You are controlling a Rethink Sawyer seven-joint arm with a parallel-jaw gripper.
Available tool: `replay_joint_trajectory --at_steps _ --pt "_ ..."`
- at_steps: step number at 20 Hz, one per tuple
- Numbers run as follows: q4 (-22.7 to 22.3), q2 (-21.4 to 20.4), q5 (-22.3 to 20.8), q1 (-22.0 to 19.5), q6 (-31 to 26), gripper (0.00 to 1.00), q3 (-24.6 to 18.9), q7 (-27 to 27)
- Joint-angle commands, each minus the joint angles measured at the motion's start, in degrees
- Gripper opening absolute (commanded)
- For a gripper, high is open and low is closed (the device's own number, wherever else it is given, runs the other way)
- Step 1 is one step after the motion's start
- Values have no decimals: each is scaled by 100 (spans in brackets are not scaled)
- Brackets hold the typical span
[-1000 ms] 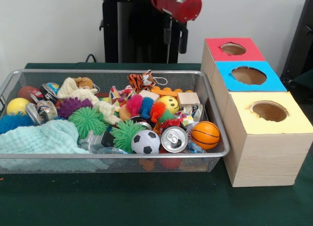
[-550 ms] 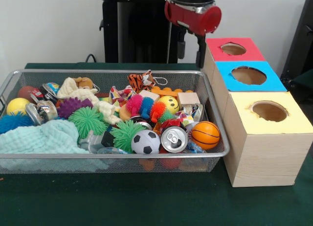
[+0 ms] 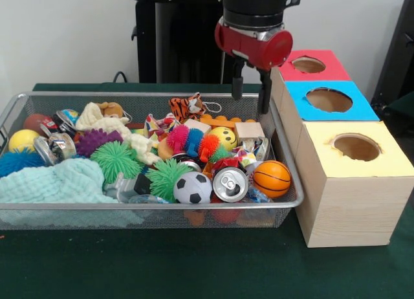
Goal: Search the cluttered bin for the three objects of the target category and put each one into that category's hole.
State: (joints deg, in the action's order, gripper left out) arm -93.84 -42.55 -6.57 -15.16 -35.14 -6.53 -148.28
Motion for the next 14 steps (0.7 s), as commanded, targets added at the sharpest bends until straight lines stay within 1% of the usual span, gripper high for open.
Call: replay_joint_trajectory --at_steps 1,7,14 --pt "438 457 -523 -160 -91 100 -525 1021" --pt "535 734 -663 -244 283 100 -617 926" --pt "822 1126 -989 -739 329 100 -1019 1464"
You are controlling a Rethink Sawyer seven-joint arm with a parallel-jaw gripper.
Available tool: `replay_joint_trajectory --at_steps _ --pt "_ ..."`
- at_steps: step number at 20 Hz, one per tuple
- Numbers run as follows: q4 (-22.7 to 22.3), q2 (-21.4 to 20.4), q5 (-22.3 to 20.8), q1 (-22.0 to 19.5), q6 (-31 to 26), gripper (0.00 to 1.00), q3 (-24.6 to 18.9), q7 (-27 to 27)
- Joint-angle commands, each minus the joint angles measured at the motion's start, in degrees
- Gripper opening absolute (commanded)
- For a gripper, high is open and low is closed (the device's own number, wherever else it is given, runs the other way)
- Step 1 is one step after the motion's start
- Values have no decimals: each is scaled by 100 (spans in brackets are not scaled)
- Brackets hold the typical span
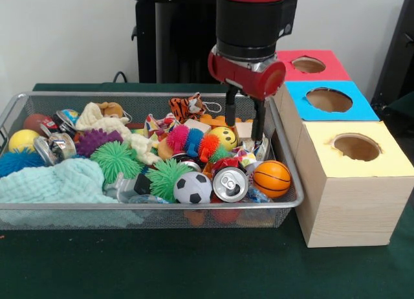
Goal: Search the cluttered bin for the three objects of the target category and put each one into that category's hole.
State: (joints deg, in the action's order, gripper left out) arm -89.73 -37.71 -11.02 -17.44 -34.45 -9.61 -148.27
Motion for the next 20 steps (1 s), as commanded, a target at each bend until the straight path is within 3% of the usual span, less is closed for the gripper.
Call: replay_joint_trajectory --at_steps 1,10,20 --pt "428 675 -583 -560 246 100 -765 1488" --pt "391 859 -859 -579 436 100 -866 1011" --pt "82 876 -538 -230 391 100 -770 154"
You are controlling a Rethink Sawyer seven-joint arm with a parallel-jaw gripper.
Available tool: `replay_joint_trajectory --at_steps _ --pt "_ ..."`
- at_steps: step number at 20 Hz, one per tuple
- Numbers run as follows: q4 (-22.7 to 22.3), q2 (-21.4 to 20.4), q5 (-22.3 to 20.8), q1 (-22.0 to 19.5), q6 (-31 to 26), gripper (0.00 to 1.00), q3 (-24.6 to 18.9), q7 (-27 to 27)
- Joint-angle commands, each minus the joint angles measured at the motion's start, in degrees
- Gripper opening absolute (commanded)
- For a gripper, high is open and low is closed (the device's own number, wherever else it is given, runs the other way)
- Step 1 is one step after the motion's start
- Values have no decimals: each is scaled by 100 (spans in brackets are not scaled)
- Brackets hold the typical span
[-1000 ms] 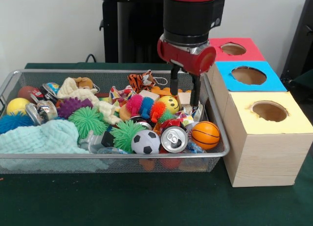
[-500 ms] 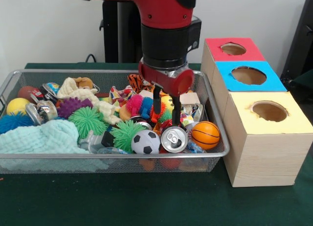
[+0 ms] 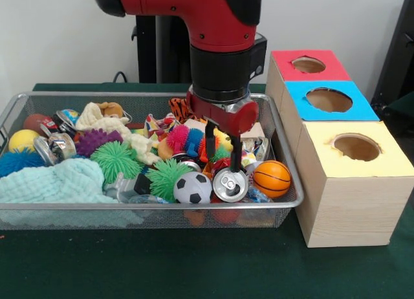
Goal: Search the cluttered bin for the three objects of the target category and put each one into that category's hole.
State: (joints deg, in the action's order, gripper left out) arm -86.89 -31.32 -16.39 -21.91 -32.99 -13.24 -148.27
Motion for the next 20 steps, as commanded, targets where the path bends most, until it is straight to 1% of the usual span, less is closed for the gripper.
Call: replay_joint_trajectory --at_steps 1,6,10,14,18,20 --pt "-224 234 6 255 293 100 -379 85" --pt "-341 192 120 496 427 100 -232 -285" --pt "-298 308 183 611 604 100 -166 -406" --pt "-234 385 223 685 723 100 -60 -454" --pt "-86 602 241 661 879 100 -70 -357" --pt "-32 665 234 589 871 100 -120 -232"
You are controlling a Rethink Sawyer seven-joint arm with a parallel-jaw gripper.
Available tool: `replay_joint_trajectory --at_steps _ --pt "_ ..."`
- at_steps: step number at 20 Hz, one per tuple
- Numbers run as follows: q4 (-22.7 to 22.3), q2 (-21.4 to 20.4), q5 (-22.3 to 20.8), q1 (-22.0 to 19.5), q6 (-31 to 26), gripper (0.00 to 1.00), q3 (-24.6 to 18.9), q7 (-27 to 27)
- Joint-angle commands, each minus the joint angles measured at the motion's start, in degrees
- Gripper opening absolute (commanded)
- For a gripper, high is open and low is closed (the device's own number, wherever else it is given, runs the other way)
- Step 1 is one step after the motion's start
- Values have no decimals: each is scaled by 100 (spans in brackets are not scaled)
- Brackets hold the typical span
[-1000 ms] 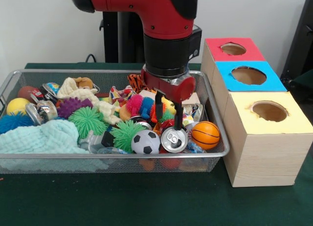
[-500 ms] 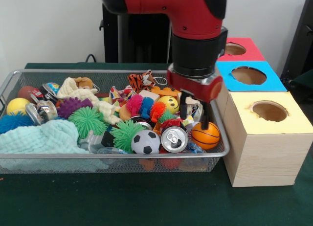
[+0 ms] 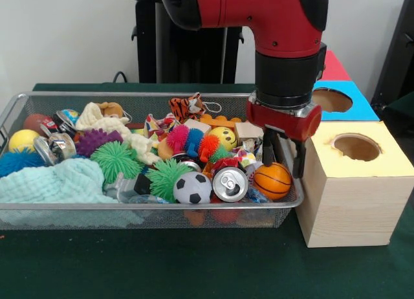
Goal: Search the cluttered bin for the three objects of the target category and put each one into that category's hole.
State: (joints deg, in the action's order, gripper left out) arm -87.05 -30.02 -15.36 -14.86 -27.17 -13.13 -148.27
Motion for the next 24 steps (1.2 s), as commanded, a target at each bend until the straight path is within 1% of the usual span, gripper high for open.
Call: replay_joint_trajectory --at_steps 1,7,9,14,17,18,20,23,24 --pt "-4 552 124 -161 287 100 -156 -175" --pt "54 663 61 -284 423 100 -216 -24" --pt "18 636 49 -311 419 100 -236 22" --pt "32 580 10 -502 212 100 -340 310" --pt "32 493 -54 -550 121 100 -326 398" --pt "-4 417 -76 -576 69 100 -320 441" --pt "-94 194 -80 -656 -225 100 -317 588" --pt "-199 -236 -73 -799 -785 100 -341 920" --pt "-162 -343 -109 -814 -925 100 -328 1033"
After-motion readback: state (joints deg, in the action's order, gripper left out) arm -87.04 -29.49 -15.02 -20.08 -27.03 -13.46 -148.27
